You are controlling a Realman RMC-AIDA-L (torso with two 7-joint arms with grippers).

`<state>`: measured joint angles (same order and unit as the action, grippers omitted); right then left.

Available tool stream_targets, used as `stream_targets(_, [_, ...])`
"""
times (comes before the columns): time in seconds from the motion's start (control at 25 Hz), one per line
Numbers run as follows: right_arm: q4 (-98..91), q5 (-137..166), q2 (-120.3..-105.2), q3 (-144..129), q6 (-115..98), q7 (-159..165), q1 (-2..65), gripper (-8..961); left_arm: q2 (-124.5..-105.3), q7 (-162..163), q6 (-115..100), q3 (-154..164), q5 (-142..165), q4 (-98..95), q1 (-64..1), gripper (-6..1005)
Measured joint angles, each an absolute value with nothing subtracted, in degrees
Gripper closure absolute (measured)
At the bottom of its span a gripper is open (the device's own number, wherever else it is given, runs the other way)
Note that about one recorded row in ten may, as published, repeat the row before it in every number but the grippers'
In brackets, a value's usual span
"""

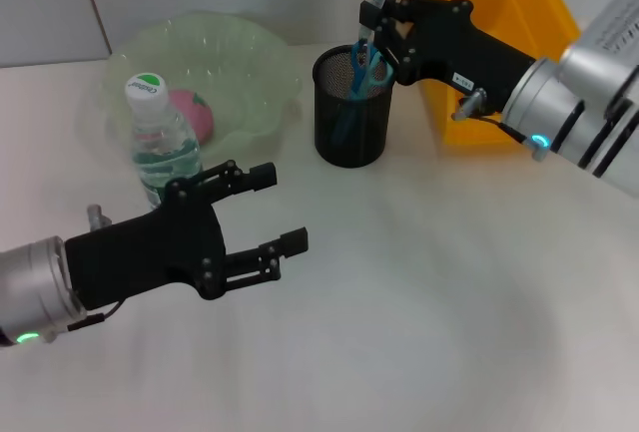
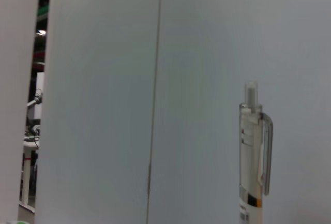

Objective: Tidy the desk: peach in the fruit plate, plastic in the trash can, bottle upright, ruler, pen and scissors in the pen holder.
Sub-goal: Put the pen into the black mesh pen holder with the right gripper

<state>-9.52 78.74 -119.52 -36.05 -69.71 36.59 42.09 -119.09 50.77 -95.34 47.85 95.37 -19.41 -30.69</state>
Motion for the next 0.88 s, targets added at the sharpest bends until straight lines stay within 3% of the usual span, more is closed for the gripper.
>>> stream_targets(0.88, [-6.60,78.85,-119.69,-40.24,-55.77,44.02,47.93,812,-118.83,50.27,-93.50,47.28,95.34,-18.72,-30.25,212])
